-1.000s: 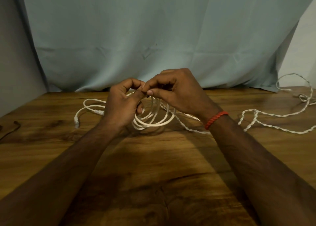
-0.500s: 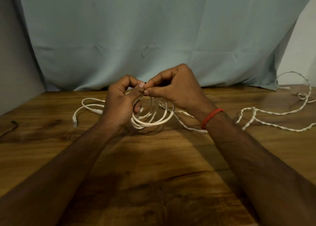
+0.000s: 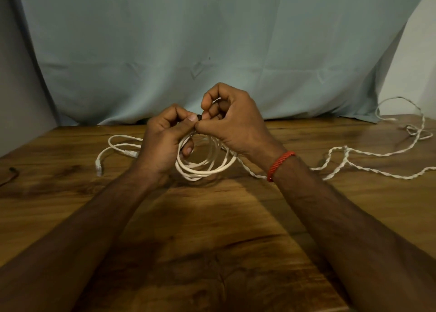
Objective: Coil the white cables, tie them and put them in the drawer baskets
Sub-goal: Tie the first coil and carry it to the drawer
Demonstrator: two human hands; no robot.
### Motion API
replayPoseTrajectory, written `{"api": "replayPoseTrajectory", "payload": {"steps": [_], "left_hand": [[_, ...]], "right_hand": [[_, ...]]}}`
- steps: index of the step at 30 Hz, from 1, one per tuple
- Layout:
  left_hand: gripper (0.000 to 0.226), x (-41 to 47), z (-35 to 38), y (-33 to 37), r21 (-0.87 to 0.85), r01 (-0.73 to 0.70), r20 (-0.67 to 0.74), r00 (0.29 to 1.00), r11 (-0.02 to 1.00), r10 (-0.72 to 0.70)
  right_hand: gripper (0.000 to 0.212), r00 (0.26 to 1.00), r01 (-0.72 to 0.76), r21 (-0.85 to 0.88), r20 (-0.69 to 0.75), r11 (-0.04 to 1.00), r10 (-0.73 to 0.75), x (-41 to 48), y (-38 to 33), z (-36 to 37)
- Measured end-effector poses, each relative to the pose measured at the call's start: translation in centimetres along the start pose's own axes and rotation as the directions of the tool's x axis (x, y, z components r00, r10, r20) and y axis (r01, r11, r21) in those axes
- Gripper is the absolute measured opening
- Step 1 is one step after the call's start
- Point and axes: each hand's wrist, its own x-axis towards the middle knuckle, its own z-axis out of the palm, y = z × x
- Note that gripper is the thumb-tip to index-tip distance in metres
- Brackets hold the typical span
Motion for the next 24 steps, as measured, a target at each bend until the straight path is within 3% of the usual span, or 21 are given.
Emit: {"api": "replayPoseTrajectory", "payload": {"steps": [5, 9, 13, 17, 19, 21, 24], "left_hand": [[0.022, 0.0, 0.2, 0.1, -0.043, 0.068, 0.012, 0.998, 0.997, -0.067], [0.023, 0.0, 0.4, -0.1, 0.007, 0.076, 0.035, 0.996, 0.997, -0.077], [0.026, 0.3, 0.2, -0.1, 0.135, 0.003, 0.017, 1.0, 0.991, -0.005], [0.022, 0.3, -0.3, 0.4, 0.401, -0.213, 0.04, 0.976, 0.891, 0.215], [0.016, 0.3, -0.2, 0.4, 0.433, -0.241, 0.039, 0.968, 0.869, 0.249], [0.018, 0.2, 0.0, 0.3, 0.443, -0.251, 0.027, 0.963, 0.861, 0.267], [0.018, 0.3, 0.0, 0.2, 0.484, -0.25, -0.002, 0.958, 0.839, 0.286]], "right_hand": [[0.027, 1.0, 0.024, -0.114, -0.016, 0.993, -0.026, -0.2, -0.1, 0.5], [0.025, 0.988, 0.126, -0.353, -0.042, 0.927, -0.151, -0.3, -0.1, 0.5], [0.019, 0.914, 0.292, -0.662, -0.02, 0.69, -0.405, -0.9, -0.7, 0.7], [0.015, 0.794, 0.383, -0.79, 0.017, 0.478, -0.607, -0.9, -1.1, 0.8], [0.012, 0.761, 0.403, -0.825, 0.061, 0.397, -0.646, -0.7, -1.1, 0.8], [0.013, 0.778, 0.387, -0.838, 0.075, 0.383, -0.624, -0.8, -1.2, 1.0], [0.016, 0.848, 0.325, -0.827, 0.04, 0.458, -0.528, -1.1, -1.3, 1.4]]}}
